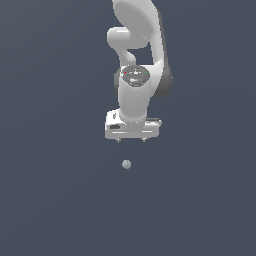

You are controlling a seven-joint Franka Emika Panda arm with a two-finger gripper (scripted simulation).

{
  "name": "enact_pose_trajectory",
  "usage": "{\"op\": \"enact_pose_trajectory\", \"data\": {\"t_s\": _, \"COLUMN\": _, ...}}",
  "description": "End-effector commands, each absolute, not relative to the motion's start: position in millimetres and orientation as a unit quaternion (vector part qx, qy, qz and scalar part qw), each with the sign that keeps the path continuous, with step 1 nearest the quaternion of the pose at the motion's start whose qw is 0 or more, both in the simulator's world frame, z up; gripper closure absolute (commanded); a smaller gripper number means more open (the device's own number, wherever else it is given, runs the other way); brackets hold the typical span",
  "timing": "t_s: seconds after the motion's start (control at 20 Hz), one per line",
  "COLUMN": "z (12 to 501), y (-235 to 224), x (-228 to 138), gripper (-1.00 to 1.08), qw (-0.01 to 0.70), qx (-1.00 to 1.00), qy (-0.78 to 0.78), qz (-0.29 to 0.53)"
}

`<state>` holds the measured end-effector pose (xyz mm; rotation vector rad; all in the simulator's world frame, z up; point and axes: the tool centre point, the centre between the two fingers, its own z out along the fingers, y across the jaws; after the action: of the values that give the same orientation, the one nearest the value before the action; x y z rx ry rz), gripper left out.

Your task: Pick up the object and move it to a goal position.

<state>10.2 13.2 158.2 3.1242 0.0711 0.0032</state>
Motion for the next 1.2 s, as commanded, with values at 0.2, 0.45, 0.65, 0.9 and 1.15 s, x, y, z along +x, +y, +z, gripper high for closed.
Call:
{"op": "enact_pose_trajectory", "data": {"t_s": 0.2, "z": 162, "y": 15, "x": 13, "gripper": -0.92, "qw": 0.009, "qx": 1.0, "qy": 0.024, "qz": 0.005}}
{"op": "enact_pose_trajectory", "data": {"t_s": 0.45, "z": 173, "y": 21, "x": 19, "gripper": -0.92, "qw": 0.012, "qx": 0.999, "qy": 0.033, "qz": 0.016}}
{"op": "enact_pose_trajectory", "data": {"t_s": 0.65, "z": 175, "y": 22, "x": 19, "gripper": -0.92, "qw": 0.013, "qx": 0.999, "qy": 0.035, "qz": 0.017}}
{"op": "enact_pose_trajectory", "data": {"t_s": 0.9, "z": 170, "y": 21, "x": 21, "gripper": -0.92, "qw": 0.011, "qx": 1.0, "qy": 0.021, "qz": 0.015}}
{"op": "enact_pose_trajectory", "data": {"t_s": 1.15, "z": 160, "y": 18, "x": 26, "gripper": -0.92, "qw": 0.009, "qx": 1.0, "qy": -0.013, "qz": 0.014}}
